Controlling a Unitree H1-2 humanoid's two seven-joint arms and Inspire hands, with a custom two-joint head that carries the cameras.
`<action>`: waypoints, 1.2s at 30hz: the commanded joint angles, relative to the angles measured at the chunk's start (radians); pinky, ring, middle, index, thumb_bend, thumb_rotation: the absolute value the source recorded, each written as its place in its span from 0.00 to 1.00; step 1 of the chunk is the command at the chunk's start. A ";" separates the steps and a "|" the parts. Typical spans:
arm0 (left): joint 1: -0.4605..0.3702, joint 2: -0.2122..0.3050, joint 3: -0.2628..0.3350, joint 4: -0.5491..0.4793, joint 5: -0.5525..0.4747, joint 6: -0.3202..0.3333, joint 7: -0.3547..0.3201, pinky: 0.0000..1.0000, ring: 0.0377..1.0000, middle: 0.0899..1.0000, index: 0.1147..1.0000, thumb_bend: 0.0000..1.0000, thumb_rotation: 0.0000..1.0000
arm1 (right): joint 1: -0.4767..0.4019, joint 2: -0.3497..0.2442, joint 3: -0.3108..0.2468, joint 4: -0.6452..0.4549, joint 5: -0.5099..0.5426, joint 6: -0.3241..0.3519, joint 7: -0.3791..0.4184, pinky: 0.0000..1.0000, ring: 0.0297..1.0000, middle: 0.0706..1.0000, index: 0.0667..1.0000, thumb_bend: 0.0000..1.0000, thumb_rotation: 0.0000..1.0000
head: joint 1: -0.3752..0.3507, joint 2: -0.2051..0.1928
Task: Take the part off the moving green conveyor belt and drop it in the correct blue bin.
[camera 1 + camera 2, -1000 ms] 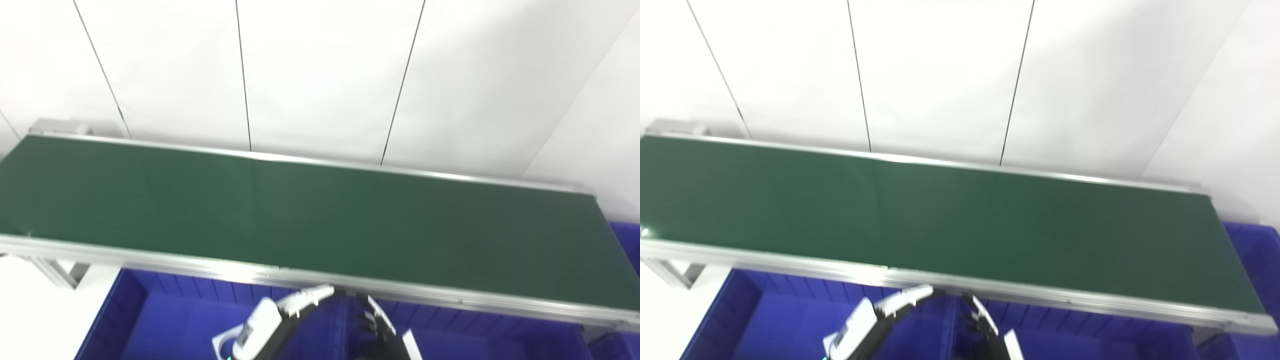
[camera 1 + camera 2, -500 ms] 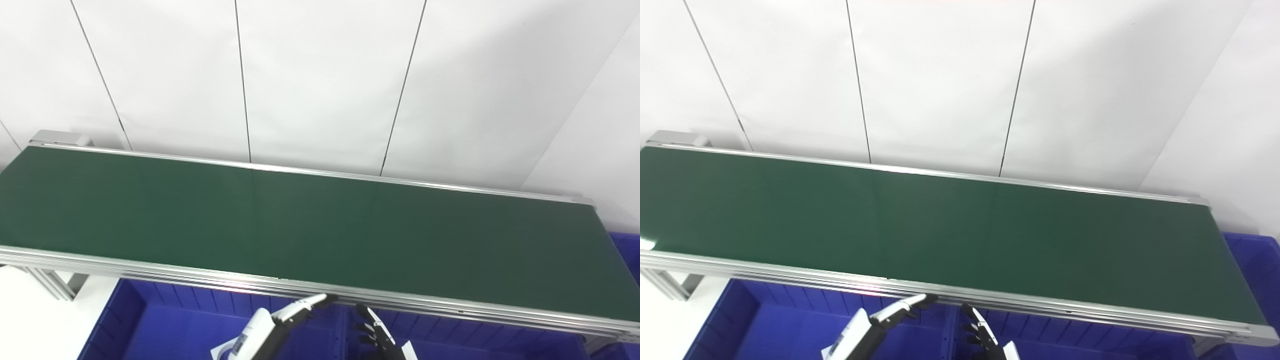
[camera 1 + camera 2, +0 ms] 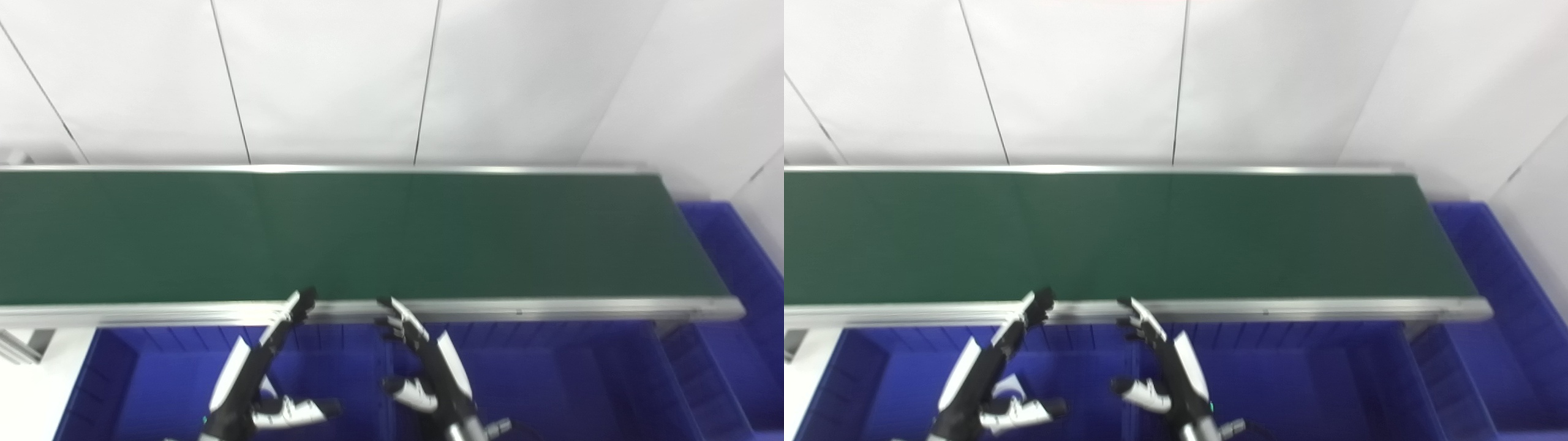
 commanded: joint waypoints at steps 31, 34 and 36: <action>-0.009 -0.136 0.066 0.063 -0.017 -0.028 -0.041 0.96 0.95 0.91 0.87 0.84 0.57 | 0.079 -0.050 -0.084 -0.136 0.018 -0.049 0.038 0.84 0.89 0.91 0.87 0.93 0.96 | 0.239 -0.030; -0.014 -0.140 0.068 0.072 -0.040 -0.028 -0.054 0.94 0.94 0.91 0.87 0.85 0.59 | 0.082 -0.058 -0.078 -0.137 0.023 -0.049 0.032 0.82 0.88 0.91 0.88 0.94 0.96 | 0.246 -0.029; -0.014 -0.147 0.073 0.082 -0.069 -0.028 -0.072 0.93 0.94 0.91 0.87 0.85 0.59 | 0.083 -0.061 -0.073 -0.138 0.024 -0.049 0.026 0.82 0.88 0.90 0.87 0.94 0.96 | 0.249 -0.029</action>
